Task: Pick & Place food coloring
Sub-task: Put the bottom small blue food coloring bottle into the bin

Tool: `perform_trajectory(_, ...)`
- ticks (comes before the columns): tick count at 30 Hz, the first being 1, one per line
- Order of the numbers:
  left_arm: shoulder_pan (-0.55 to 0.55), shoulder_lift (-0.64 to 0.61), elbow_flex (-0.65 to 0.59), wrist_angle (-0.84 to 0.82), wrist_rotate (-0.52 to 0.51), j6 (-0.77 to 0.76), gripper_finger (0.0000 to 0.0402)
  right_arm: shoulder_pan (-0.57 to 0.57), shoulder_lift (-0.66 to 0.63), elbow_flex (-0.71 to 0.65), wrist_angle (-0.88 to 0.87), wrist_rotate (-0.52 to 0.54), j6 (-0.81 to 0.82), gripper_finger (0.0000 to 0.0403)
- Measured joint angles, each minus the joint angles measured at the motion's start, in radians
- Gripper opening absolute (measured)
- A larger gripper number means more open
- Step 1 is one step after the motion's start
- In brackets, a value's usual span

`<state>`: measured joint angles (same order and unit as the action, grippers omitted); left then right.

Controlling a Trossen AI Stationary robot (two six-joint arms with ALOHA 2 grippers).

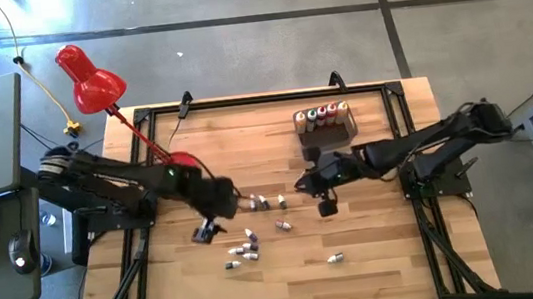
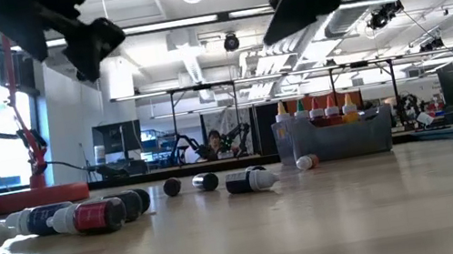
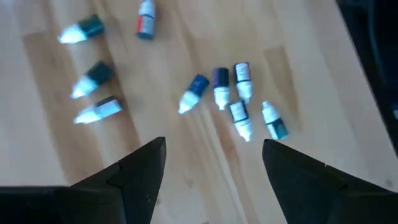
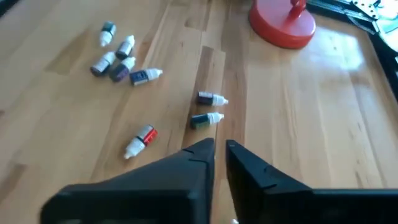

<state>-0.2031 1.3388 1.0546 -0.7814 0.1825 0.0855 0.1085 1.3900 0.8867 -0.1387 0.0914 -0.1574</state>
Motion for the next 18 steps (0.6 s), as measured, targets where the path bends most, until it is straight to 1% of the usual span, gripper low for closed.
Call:
perform_trajectory(4,-0.099,0.068,-0.004,0.007,-0.097,-0.098,0.0263,-0.004,0.093,0.0,0.084,0.015,0.02,0.009)
perform_trajectory(7,-0.173,0.123,-0.028,0.086,-0.151,-0.154,0.0263,-0.006,0.153,0.0,0.113,0.018,0.053,0.0124)
perform_trajectory(9,-0.218,0.166,-0.054,0.203,-0.173,-0.196,0.0261,-0.006,0.176,0.0,0.106,0.038,0.051,0.014)
perform_trajectory(10,-0.24,0.181,-0.068,0.25,-0.183,-0.221,0.0257,-0.006,0.186,0.0,0.106,0.055,0.049,0.0145)
perform_trajectory(14,-0.305,0.231,-0.088,0.325,-0.23,-0.34,0.0228,-0.005,0.196,-0.002,0.077,0.103,0.049,0.0153)
perform_trajectory(18,-0.344,0.281,-0.092,0.345,-0.285,-0.442,0.0194,-0.005,0.19,-0.001,0.061,0.144,0.047,0.0151)
